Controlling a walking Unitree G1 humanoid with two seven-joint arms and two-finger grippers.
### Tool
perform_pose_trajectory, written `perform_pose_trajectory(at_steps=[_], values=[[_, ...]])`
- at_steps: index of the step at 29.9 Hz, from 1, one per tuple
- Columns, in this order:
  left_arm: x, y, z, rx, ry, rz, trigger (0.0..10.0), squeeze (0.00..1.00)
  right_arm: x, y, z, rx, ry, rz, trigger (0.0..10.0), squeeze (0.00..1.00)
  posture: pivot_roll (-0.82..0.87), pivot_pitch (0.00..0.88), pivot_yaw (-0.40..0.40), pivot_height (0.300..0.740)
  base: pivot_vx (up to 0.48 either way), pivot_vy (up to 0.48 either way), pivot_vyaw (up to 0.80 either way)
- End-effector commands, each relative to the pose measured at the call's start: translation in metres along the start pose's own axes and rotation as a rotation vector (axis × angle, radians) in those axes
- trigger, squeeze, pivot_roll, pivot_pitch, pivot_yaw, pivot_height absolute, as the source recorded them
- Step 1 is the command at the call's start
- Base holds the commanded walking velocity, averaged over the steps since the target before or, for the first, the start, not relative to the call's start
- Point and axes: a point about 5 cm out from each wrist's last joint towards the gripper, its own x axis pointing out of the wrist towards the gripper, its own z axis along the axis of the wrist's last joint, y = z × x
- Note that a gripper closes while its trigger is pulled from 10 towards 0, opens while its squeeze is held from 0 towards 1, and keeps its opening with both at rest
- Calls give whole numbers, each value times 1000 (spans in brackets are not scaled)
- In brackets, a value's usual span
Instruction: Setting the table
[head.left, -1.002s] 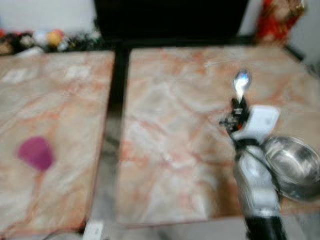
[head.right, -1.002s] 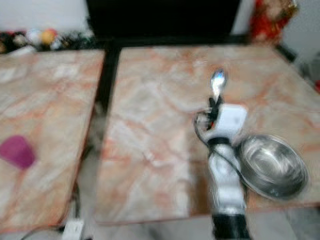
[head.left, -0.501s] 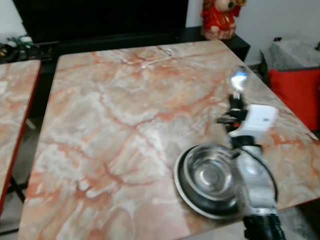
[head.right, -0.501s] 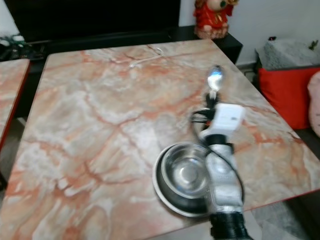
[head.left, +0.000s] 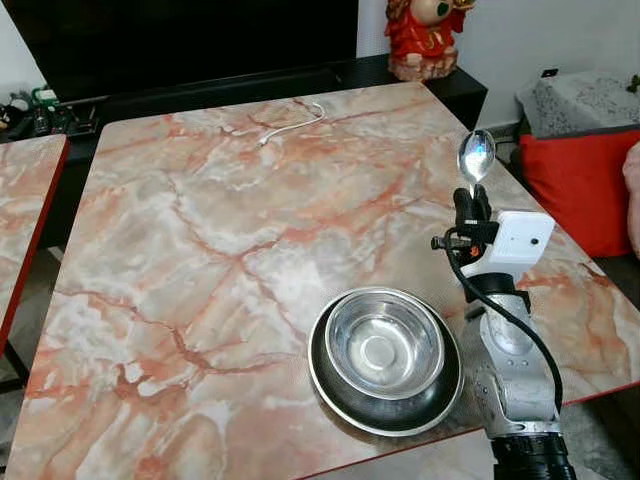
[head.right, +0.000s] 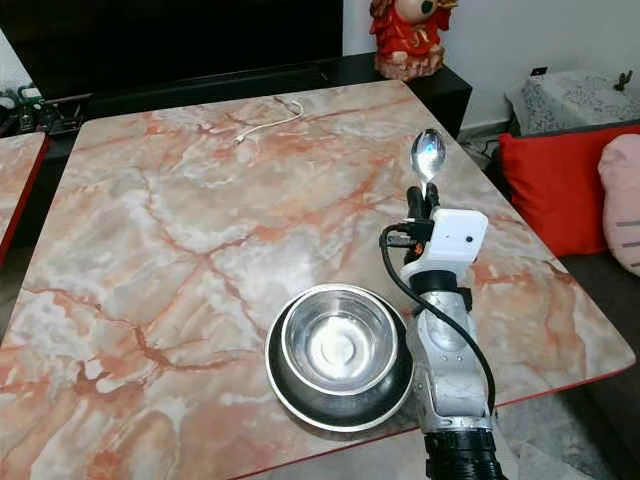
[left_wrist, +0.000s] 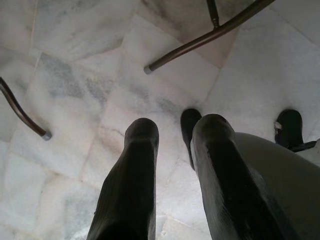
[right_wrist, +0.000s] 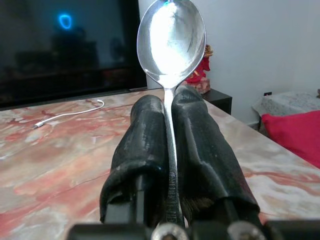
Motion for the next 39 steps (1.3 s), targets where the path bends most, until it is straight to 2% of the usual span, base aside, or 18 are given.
perform_pose_trajectory(at_steps=[1,10,23,25,30,34,38,39], values=[[-2,8,-7,-19,36,14,10000,0,0,1,4,0,-9,7,10000,0,-74,106,25,740,0,0,0],[-4,17,-9,-28,40,19,10000,0,0,-2,3,-3,-3,4,10000,0,-73,106,25,740,0,0,0],[-4,19,-10,-22,51,20,10000,0,-1,-6,-1,-13,27,-15,10000,0,-74,106,26,740,0,0,0],[-3,12,-10,-22,53,13,10000,0,-6,-13,-4,-15,55,-49,10000,0,-73,106,23,740,0,0,0],[-3,9,-10,-22,53,8,10000,0,-21,-26,0,-44,97,-60,10000,0,-90,112,23,740,0,0,0],[-3,8,-11,-16,57,2,10000,0,-42,-42,8,-110,200,-14,10000,0,-116,118,25,740,0,0,0],[-4,8,-12,-12,59,-4,10000,0,-49,-49,12,-128,227,29,10000,0,-127,119,28,740,0,0,0],[-4,8,-13,-8,61,-8,10000,0,-56,-58,8,-152,314,55,10000,0,-146,122,34,740,0,0,0]])
